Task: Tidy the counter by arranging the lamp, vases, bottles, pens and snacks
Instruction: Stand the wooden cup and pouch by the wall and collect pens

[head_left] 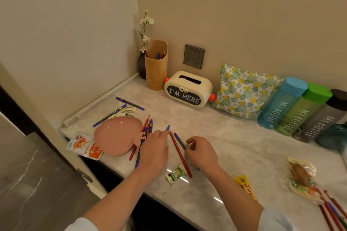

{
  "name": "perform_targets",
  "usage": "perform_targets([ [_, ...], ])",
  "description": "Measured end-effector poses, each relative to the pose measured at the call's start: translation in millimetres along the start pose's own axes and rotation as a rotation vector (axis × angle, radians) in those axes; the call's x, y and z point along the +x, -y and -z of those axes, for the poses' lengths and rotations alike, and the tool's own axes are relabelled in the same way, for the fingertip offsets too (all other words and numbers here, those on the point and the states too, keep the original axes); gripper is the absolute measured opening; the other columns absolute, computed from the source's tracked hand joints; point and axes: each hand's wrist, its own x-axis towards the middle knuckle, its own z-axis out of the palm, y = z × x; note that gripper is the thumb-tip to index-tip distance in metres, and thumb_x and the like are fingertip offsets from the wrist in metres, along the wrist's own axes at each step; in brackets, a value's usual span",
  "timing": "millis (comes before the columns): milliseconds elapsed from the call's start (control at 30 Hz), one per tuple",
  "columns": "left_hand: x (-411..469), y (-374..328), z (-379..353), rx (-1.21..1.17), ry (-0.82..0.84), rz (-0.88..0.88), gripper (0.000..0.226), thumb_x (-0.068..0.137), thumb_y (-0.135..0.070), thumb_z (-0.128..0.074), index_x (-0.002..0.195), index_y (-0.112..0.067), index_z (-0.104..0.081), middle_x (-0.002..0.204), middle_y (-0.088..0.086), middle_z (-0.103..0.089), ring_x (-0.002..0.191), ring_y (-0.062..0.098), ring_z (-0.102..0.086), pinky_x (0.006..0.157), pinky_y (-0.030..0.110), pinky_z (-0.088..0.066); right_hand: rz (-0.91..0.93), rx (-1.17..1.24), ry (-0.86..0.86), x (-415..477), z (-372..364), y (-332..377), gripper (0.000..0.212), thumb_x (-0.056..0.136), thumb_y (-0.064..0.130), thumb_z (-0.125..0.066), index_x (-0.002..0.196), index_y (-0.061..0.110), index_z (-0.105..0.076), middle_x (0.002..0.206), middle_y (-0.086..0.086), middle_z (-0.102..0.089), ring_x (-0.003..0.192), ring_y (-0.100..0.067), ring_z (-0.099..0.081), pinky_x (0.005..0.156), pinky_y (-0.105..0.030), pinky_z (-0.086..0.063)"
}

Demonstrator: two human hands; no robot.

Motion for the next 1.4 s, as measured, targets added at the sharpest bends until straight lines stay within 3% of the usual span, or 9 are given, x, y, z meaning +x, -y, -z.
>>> perform_targets([
  [200,0,-3,1,0.136,0.025,0.072,0.040,0.092,-0.009,-0.050,0.129,-0.020,-0.045,0.116,0.004,-0.056,0.104,0.023,-0.056,0.074,0.033,-0.048,0.055,-0.201,0.019,-2,3,1,0.019,0.084,0.025,-0.061,0.101,0.020,-0.068,0.102,0.002,-0.064,0.091,-0.016,-0.062,0.068,-0.028,-0.050],
  [367,4,-7,6,0.020,0.068,0.125,0.033,0.095,-0.013,-0.046,0.127,-0.019,-0.050,0.118,0.005,-0.055,0.102,0.023,-0.058,0.074,0.034,-0.047,-0.006,-0.069,0.008,2,7,-2,0.015,0.085,0.025,-0.059,0.095,0.021,-0.070,0.091,0.004,-0.068,0.080,-0.016,-0.065,0.069,-0.033,-0.057],
  [567,15,-19,25,-0.565,0.061,0.224,0.028,0.096,-0.019,-0.053,0.123,-0.016,-0.061,0.109,0.000,-0.061,0.094,0.016,-0.060,0.075,0.026,-0.047,-0.004,0.411,-0.002,8,14,16,0.010,0.088,0.019,-0.064,0.089,0.014,-0.073,0.082,0.000,-0.070,0.077,-0.017,-0.067,0.076,-0.036,-0.058],
  [700,23,-28,36,-1.008,0.199,0.301,0.026,0.095,-0.008,-0.054,0.118,-0.006,-0.064,0.096,0.008,-0.068,0.077,0.011,-0.066,0.062,0.020,-0.057,-0.073,0.779,0.138,4,23,32,0.010,0.090,0.009,-0.062,0.093,0.004,-0.070,0.083,-0.013,-0.071,0.066,-0.019,-0.070,0.058,-0.029,-0.059],
  [833,23,-28,38,-1.187,0.283,0.363,0.021,0.094,-0.005,-0.055,0.112,-0.008,-0.067,0.097,0.011,-0.071,0.079,0.013,-0.070,0.061,0.020,-0.058,-0.114,0.834,0.162,5,29,36,0.015,0.090,0.006,-0.061,0.099,0.000,-0.071,0.089,-0.019,-0.073,0.071,-0.022,-0.072,0.055,-0.025,-0.057],
  [967,27,-29,34,-1.213,0.261,0.354,0.024,0.090,-0.001,-0.060,0.112,-0.006,-0.068,0.096,0.011,-0.073,0.084,0.020,-0.071,0.074,0.031,-0.061,-0.131,0.804,0.184,6,35,36,0.013,0.088,0.010,-0.064,0.096,0.006,-0.073,0.083,-0.009,-0.071,0.074,-0.016,-0.065,0.060,-0.023,-0.053],
  [1100,34,-29,37,-1.089,0.164,0.291,0.025,0.086,-0.002,-0.065,0.108,-0.010,-0.071,0.089,0.007,-0.072,0.085,0.024,-0.071,0.082,0.038,-0.059,-0.115,0.774,0.153,10,44,40,0.008,0.087,0.010,-0.065,0.085,0.015,-0.071,0.079,0.001,-0.065,0.076,-0.011,-0.057,0.063,-0.023,-0.047],
  [1267,40,-32,46,-1.029,0.064,0.223,0.024,0.088,-0.009,-0.064,0.109,-0.018,-0.071,0.081,0.000,-0.073,0.072,0.008,-0.069,0.062,0.015,-0.053,-0.100,0.845,0.168,16,50,49,0.014,0.091,0.014,-0.060,0.091,0.011,-0.073,0.079,-0.009,-0.071,0.067,-0.015,-0.064,0.064,-0.027,-0.057],
  [1400,42,-30,53,-1.032,0.105,0.232,0.027,0.092,-0.007,-0.055,0.112,-0.017,-0.071,0.094,0.001,-0.073,0.083,0.012,-0.068,0.067,0.019,-0.055,-0.093,0.894,0.144,20,51,51,0.016,0.091,0.017,-0.063,0.094,0.006,-0.074,0.084,-0.009,-0.075,0.071,-0.015,-0.071,0.065,-0.027,-0.059],
])
